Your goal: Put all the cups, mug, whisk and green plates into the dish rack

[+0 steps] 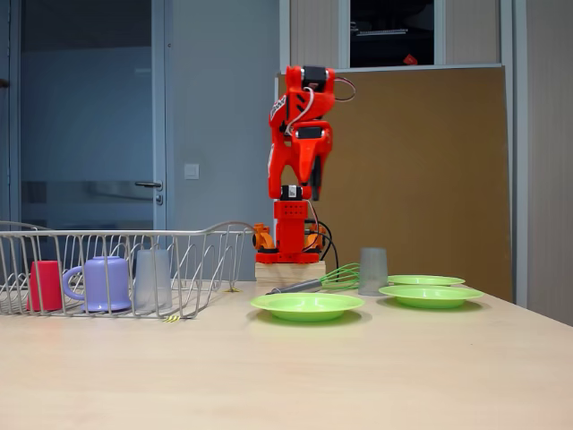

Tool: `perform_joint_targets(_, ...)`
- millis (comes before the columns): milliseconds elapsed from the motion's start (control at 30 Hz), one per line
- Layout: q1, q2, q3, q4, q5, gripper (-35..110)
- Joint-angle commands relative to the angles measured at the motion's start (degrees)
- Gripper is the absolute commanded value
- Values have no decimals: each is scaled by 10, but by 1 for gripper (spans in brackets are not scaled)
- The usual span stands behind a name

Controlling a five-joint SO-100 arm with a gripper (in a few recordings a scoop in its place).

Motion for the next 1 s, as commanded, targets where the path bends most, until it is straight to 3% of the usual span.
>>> perform_joint_targets(0,-66,39,19,-7,137,49)
perform_joint_targets(200,-185,44,27,-4,352,50)
perform_joint_targets(400,-291,51,58,-32,496,49)
perform_joint_targets(967,-431,118,319,-291,640,51)
